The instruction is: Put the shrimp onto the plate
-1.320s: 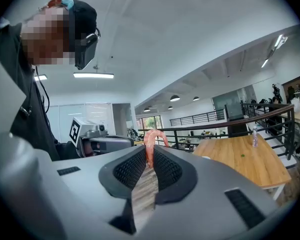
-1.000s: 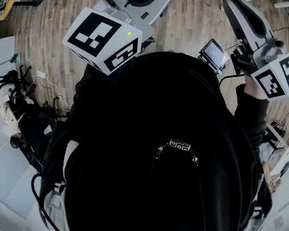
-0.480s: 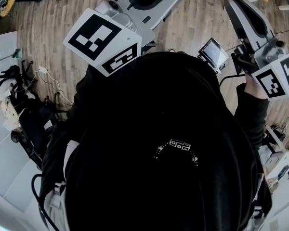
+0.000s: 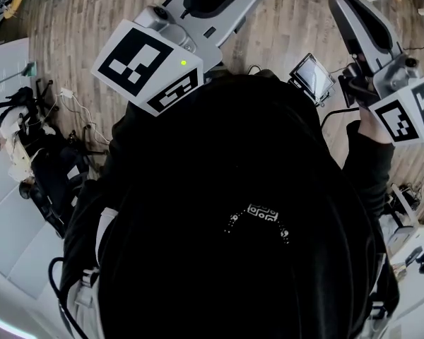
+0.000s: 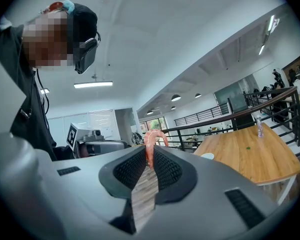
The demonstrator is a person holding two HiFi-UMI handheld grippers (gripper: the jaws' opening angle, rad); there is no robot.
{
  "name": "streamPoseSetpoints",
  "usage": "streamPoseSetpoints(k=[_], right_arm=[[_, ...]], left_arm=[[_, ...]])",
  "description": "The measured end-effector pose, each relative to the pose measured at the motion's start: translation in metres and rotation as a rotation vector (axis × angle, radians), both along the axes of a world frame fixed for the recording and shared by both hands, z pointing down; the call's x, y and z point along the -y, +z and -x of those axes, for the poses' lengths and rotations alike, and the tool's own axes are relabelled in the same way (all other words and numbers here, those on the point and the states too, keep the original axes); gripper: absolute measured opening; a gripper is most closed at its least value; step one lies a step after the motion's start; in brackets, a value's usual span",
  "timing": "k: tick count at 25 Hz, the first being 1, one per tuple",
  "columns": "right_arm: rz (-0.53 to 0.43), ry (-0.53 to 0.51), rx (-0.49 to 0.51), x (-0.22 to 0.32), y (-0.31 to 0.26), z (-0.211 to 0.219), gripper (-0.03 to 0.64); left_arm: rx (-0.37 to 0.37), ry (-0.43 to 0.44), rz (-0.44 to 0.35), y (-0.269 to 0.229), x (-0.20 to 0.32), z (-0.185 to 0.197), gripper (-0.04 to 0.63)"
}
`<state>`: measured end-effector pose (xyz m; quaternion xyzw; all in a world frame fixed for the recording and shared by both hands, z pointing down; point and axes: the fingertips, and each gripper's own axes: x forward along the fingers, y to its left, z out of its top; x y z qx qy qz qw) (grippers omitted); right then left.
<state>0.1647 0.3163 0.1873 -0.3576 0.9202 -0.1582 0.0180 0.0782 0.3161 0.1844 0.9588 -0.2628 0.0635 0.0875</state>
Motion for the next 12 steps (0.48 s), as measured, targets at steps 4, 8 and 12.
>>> streamPoseSetpoints(k=[4,8,12], right_arm=[[0.013,-0.007,0.000,0.006,0.007,0.000,0.058],[0.002,-0.006,0.000,0.008,0.004,0.001,0.058],[-0.001,0.021,-0.008,0.004,0.001,-0.010,0.058]], left_arm=[[0.003,-0.013,0.015,0.005,0.003,0.005,-0.002],[0.004,-0.026,0.010,0.004,0.005,0.008,-0.002],[-0.008,0.003,0.001,0.000,0.003,-0.004,0.000]])
